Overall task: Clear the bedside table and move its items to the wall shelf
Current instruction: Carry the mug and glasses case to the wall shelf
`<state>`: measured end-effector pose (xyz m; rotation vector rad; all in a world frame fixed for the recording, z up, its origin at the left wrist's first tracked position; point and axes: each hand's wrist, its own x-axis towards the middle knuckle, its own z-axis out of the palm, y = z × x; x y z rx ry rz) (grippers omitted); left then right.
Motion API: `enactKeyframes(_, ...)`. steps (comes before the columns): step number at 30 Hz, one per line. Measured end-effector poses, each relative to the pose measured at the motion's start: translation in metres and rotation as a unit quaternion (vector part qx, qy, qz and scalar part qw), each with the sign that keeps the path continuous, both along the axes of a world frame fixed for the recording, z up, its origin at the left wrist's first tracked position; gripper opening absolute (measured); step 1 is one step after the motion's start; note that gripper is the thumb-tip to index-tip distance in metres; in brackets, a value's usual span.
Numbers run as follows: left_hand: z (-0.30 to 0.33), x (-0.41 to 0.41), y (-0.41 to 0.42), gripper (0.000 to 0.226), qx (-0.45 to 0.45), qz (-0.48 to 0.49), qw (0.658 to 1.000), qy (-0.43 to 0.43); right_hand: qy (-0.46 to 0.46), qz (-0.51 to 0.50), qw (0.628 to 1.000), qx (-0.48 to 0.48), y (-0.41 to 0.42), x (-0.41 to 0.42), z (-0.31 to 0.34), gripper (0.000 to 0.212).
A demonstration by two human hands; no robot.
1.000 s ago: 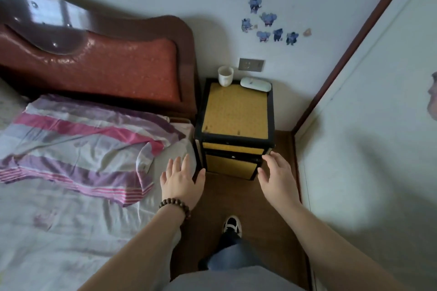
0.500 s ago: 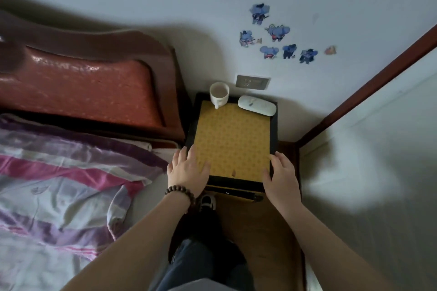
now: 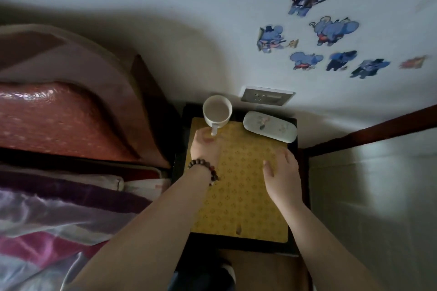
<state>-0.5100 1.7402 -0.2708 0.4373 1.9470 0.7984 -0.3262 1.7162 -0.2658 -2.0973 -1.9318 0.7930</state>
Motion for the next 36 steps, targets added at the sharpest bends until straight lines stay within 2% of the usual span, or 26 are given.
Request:
enactKeyframes(3, -0.013, 0.0, 0.011, 0.021, -0.005, -0.014, 1.0, -0.016, 0.0, -0.002, 1.0, 0.017, 0.016, -0.001, -0.012, 0.045)
enactKeyframes(8, -0.02, -0.008, 0.012, 0.033, 0.017, -0.02, 0.999, -0.027, -0.036, 0.004, 0.998, 0.041, 0.053, 0.006, -0.024, 0.058)
enactKeyframes(11, -0.024, -0.017, 0.008, 0.033, 0.015, -0.018, 0.999, -0.035, -0.063, 0.045, 0.997, 0.03, 0.078, 0.008, -0.033, 0.072)
enactKeyframes(14, -0.028, -0.023, -0.002, 0.035, 0.017, -0.042, 0.999, -0.03, -0.13, 0.095, 0.987, 0.009, 0.095, 0.007, -0.045, 0.083)
enactKeyframes(17, -0.031, -0.027, -0.013, 0.039, 0.025, -0.055, 0.998, -0.033, -0.157, 0.09, 0.983, 0.036, 0.099, 0.006, -0.051, 0.079)
enactKeyframes(24, -0.028, -0.027, -0.035, 0.044, 0.022, -0.059, 0.997, -0.052, -0.099, 0.032, 0.994, 0.044, 0.067, -0.002, -0.05, 0.073)
enactKeyframes(28, -0.016, -0.033, -0.048, 0.038, 0.009, -0.055, 0.996, -0.064, -0.074, 0.014, 0.997, -0.009, 0.043, -0.013, -0.038, 0.074)
enactKeyframes(32, 0.012, -0.043, -0.064, 0.034, -0.006, -0.058, 0.996, -0.065, -0.065, 0.028, 0.996, -0.061, 0.025, -0.015, -0.007, 0.07)
enactKeyframes(36, 0.051, -0.053, -0.089, 0.037, -0.001, -0.061, 0.997, -0.055, -0.024, 0.027, 0.998, -0.046, 0.005, -0.011, 0.043, 0.068)
